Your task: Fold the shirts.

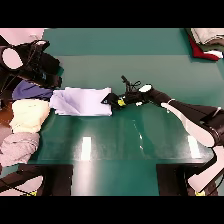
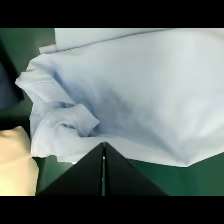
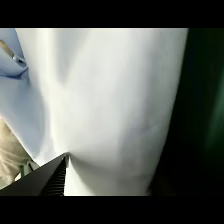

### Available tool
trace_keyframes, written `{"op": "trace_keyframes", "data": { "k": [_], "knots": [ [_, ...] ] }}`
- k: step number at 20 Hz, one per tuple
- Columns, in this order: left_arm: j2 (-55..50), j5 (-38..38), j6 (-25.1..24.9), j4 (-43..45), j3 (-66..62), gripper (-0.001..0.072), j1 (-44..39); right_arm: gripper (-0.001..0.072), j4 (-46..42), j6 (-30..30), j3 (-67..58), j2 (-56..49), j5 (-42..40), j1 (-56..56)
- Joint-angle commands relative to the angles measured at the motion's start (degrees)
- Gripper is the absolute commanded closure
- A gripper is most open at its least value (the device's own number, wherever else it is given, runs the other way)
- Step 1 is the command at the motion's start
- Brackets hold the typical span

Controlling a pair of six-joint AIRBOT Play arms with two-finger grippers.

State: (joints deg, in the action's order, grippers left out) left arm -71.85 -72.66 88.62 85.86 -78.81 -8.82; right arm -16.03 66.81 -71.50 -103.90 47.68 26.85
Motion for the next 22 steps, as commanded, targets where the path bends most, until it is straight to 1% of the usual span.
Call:
{"op": "trace_keyframes", "data": {
  "k": [1,2,3,4,7,8,10,12,14,15,16,21,22],
  "knots": [
    [0.0,-0.5,-0.1,-0.1,0.0,0.0681,0.0,0.0252,1.1,-2.1,-3.1,-0.2,-5.4,2.0],
    [0.0,-0.5,-0.1,-0.2,0.0,0.0681,0.0,0.0396,1.0,-3.4,-4.7,-0.2,-6.2,2.5],
    [0.0,-0.5,-0.1,-0.2,0.0,0.0681,0.0,0.0599,1.0,-6.0,-6.1,-0.2,-6.8,2.8],
    [0.0,-0.5,-0.1,-0.3,0.0,0.0681,0.0,0.0692,0.9,-9.0,-7.5,-0.2,-6.9,3.1],
    [0.0,-1.0,-0.2,-0.4,0.0,0.0681,0.0,0.0695,-0.2,-9.4,-11.0,0.6,-4.9,1.7],
    [0.0,-1.7,-0.6,-0.4,0.0,0.0681,0.0,0.0696,-3.2,-9.3,-11.8,2.0,-3.9,0.2],
    [0.0,-2.7,-0.7,-0.3,0.0,0.0681,0.0,0.0696,-13.9,-5.2,-12.1,6.8,-2.8,-5.1],
    [0.0,-2.9,-1.1,-0.3,0.0,0.0681,0.0,0.0696,-26.1,-0.7,-12.0,11.6,0.2,-12.1],
    [0.0,-2.8,-1.0,-0.4,0.0,0.0681,0.0,0.0696,-36.9,2.1,-12.0,15.8,3.6,-19.8],
    [0.0,-2.8,-1.0,-0.4,0.0,0.0681,0.0,0.0696,-40.3,2.5,-12.0,17.5,4.7,-23.7],
    [0.0,-2.9,-1.0,-0.6,0.0,0.0681,0.0,0.0696,-42.6,2.8,-12.0,19.0,5.6,-28.2],
    [0.0,-4.9,-1.0,-1.0,0.0,0.0681,0.0,0.0696,-43.2,3.0,-12.0,22.9,7.5,-50.8],
    [0.0,-5.3,-0.9,-1.0,0.0,0.0681,0.0,0.0696,-43.8,4.3,-11.9,23.0,7.9,-55.4]
  ]
}}
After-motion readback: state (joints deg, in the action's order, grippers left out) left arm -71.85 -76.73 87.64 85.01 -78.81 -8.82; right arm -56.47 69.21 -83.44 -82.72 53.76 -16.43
